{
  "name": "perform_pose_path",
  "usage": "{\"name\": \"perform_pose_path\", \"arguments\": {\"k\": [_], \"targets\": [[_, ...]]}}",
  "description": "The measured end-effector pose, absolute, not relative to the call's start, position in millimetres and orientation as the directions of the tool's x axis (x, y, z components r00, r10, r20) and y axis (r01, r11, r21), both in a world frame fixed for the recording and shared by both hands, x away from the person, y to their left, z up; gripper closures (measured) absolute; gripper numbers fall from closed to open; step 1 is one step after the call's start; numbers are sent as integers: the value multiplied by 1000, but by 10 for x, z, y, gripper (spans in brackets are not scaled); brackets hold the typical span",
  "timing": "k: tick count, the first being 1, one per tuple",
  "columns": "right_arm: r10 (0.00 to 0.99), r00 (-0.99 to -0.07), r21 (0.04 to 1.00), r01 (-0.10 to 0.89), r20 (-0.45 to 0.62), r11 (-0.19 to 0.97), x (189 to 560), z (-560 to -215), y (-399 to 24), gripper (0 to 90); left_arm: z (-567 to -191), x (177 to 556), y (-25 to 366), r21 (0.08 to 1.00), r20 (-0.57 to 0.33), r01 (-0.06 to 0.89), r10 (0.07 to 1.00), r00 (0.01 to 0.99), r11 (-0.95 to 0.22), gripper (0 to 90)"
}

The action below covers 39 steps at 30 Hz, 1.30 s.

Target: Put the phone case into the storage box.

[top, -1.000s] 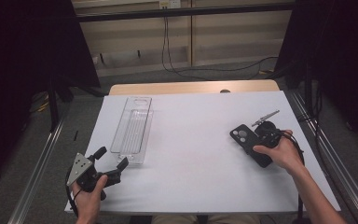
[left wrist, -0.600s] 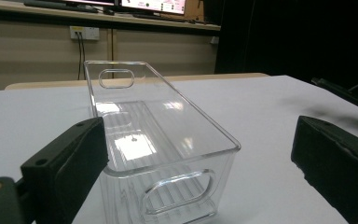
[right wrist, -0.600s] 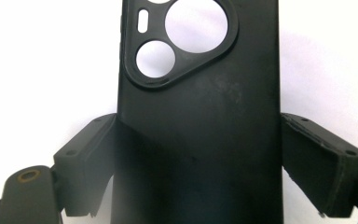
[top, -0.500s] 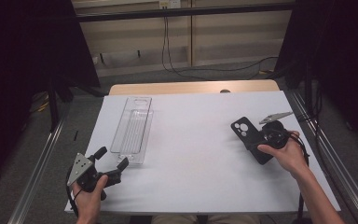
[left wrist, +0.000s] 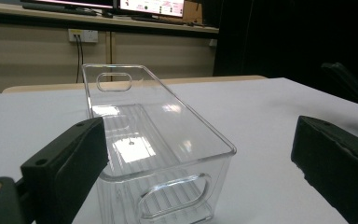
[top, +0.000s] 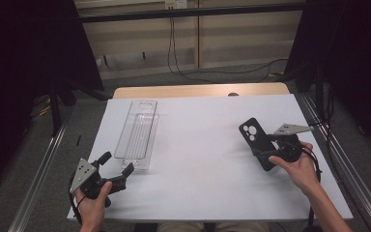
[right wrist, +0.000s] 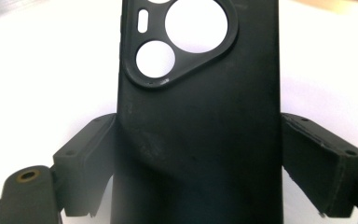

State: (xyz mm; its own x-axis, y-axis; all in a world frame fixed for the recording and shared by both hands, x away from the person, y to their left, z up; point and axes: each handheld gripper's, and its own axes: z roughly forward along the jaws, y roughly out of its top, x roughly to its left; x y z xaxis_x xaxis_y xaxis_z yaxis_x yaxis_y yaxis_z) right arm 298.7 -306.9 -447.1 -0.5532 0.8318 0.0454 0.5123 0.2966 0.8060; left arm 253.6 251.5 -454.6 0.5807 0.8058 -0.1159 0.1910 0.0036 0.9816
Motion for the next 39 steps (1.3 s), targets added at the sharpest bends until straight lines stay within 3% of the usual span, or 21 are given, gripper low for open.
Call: {"name": "perform_pose_path", "arguments": {"k": [23, 39], "targets": [[802, -596, 938, 303, 47, 169, 2763, -4546, -3021, 141, -4512, 2492, 2522, 983, -109, 182, 805, 584, 1, 36], [745, -664, 960, 247, 65, 136, 2572, -4476, -2877, 141, -4484, 2505, 2437, 984, -88, 178, 775, 626, -32, 35]]}}
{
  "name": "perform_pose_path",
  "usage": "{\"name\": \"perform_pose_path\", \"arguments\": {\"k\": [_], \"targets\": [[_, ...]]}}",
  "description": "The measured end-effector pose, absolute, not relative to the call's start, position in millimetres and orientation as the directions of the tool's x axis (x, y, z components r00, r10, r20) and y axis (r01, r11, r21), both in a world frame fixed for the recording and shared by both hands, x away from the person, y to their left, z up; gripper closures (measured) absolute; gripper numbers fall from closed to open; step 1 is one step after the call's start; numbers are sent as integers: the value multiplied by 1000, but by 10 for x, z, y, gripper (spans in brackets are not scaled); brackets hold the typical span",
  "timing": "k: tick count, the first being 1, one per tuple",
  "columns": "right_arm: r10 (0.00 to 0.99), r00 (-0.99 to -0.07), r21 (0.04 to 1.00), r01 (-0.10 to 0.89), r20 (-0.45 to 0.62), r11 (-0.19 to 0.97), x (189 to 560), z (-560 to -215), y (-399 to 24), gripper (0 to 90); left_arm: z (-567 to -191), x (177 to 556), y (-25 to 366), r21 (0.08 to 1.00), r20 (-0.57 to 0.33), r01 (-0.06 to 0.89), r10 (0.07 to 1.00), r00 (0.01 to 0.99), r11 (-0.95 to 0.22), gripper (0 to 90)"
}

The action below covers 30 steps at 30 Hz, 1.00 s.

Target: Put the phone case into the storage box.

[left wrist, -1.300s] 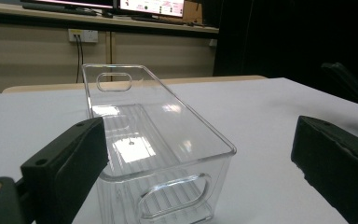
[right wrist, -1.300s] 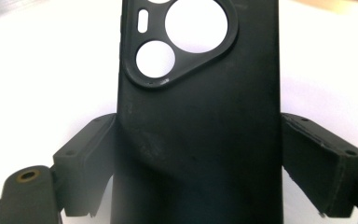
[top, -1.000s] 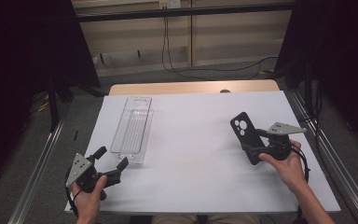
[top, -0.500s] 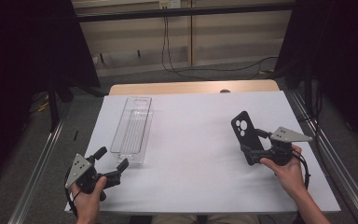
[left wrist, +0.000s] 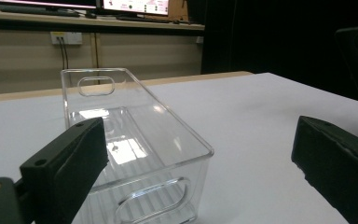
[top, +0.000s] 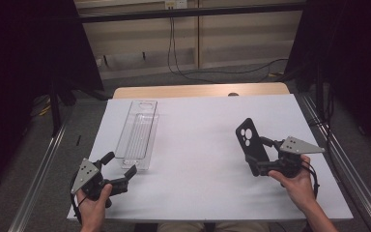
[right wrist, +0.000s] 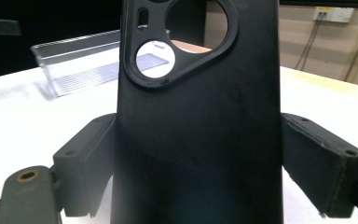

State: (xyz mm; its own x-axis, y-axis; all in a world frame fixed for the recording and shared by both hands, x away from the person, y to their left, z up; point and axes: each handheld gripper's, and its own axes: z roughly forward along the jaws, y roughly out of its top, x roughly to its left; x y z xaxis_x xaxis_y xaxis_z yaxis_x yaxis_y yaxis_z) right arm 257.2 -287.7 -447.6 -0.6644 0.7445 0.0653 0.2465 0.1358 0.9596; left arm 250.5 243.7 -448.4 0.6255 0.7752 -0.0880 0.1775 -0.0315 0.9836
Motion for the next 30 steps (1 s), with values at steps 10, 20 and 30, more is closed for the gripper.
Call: {"name": "perform_pose_path", "arguments": {"k": [10, 20, 30], "targets": [[703, -707, 960, 239, 72, 143, 2522, -4511, -2733, 140, -4454, 2515, 2384, 979, -108, 198, 737, 667, -36, 35], [664, -744, 962, 232, 79, 146, 2505, -4519, -2592, 139, -4433, 2543, 2303, 972, -125, 228, 680, 722, -63, 32], [636, -767, 961, 232, 85, 152, 2508, -4522, -2481, 138, -4398, 2547, 2112, 961, -125, 250, 619, 776, -120, 46]]}}
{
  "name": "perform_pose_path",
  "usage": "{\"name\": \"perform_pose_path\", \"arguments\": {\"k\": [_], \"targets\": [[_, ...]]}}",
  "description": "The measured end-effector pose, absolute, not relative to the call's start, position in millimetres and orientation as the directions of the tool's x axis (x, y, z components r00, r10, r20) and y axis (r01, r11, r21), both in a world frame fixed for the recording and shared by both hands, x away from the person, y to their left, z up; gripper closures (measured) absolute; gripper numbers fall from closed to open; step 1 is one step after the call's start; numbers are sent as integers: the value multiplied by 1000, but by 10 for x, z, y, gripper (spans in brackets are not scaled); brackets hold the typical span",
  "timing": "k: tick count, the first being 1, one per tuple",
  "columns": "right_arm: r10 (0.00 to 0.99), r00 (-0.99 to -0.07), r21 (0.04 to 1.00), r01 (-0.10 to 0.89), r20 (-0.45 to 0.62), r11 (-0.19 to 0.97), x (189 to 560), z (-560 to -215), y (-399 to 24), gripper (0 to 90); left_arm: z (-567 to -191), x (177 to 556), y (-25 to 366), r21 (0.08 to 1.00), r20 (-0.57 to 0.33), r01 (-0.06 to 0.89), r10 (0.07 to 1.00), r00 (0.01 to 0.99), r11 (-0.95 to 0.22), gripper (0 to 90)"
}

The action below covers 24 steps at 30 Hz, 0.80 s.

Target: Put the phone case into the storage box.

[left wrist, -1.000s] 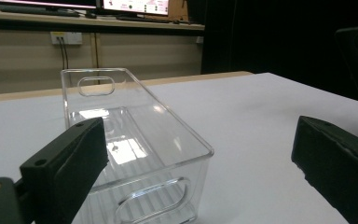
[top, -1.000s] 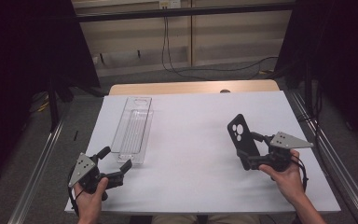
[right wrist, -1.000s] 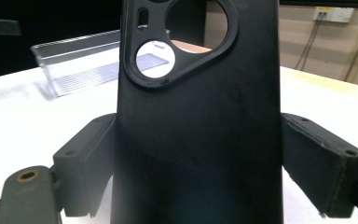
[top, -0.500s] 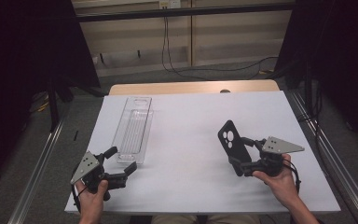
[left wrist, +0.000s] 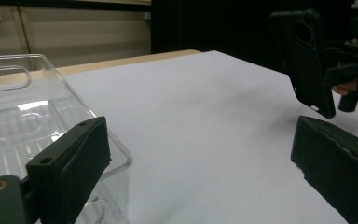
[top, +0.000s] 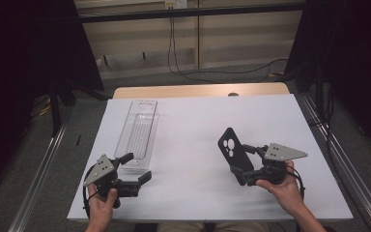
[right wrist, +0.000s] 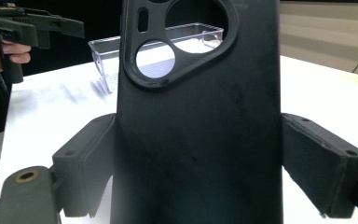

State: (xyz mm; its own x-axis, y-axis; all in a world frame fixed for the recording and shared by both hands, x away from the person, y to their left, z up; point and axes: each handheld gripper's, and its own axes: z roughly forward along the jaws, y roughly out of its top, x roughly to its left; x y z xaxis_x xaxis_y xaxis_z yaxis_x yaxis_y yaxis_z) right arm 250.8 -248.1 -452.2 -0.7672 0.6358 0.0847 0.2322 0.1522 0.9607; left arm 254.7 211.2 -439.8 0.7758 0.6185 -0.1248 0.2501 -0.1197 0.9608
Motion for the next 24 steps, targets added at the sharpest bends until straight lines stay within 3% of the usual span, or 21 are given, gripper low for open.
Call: {"name": "perform_pose_path", "arguments": {"k": [9, 16, 24], "targets": [[613, -786, 960, 227, 82, 162, 2525, -4517, -2378, 138, -4332, 2546, 1912, 964, -70, 190, 516, 854, -184, 62], [591, -802, 962, 221, 85, 162, 2539, -4489, -2302, 138, -4297, 2631, 1780, 957, -117, 220, 438, 891, -191, 50], [559, -826, 958, 217, 80, 185, 2584, -4455, -2196, 138, -4228, 2694, 1651, 950, -118, 223, 409, 905, -217, 36]]}}
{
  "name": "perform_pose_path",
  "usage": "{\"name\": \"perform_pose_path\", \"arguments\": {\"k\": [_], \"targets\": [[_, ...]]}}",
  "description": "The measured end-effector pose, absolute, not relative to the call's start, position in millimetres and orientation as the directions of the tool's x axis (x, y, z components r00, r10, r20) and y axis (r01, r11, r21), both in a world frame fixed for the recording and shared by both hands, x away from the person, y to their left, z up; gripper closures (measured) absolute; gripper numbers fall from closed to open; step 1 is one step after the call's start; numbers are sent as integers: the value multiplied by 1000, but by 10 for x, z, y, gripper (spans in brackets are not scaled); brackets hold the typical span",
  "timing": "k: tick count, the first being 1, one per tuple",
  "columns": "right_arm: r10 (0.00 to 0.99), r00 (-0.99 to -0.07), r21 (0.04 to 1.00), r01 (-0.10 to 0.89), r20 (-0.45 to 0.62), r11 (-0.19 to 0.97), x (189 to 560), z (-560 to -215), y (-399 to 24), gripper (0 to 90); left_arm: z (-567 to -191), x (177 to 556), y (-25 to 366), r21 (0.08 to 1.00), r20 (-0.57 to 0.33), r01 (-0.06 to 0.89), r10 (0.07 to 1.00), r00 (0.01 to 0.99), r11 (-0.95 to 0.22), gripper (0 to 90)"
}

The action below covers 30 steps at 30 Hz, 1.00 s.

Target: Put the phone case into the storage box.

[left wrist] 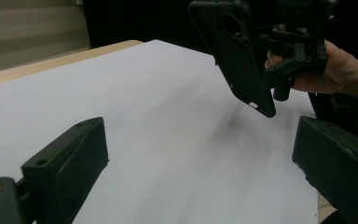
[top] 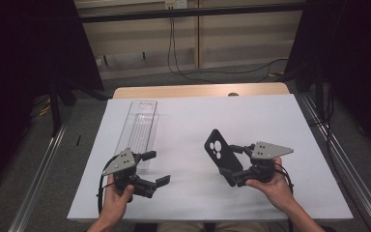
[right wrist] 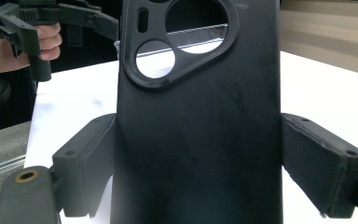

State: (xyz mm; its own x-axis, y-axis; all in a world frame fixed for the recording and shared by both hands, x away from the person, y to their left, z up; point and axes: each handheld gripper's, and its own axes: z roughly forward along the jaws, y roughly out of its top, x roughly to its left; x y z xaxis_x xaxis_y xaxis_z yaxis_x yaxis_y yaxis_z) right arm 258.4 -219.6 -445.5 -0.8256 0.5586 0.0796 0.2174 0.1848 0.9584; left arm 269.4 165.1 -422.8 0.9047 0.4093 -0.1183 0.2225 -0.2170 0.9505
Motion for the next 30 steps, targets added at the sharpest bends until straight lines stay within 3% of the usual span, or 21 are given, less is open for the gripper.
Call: {"name": "perform_pose_path", "arguments": {"k": [12, 30], "targets": [[539, -838, 962, 210, 85, 175, 2577, -4474, -2176, 139, -4192, 2833, 1331, 947, -119, 193, 282, 952, -255, 17], [513, -853, 962, 211, 95, 174, 2600, -4489, -2188, 138, -4051, 3069, 1026, 946, -123, 167, 169, 978, -277, 17]]}}
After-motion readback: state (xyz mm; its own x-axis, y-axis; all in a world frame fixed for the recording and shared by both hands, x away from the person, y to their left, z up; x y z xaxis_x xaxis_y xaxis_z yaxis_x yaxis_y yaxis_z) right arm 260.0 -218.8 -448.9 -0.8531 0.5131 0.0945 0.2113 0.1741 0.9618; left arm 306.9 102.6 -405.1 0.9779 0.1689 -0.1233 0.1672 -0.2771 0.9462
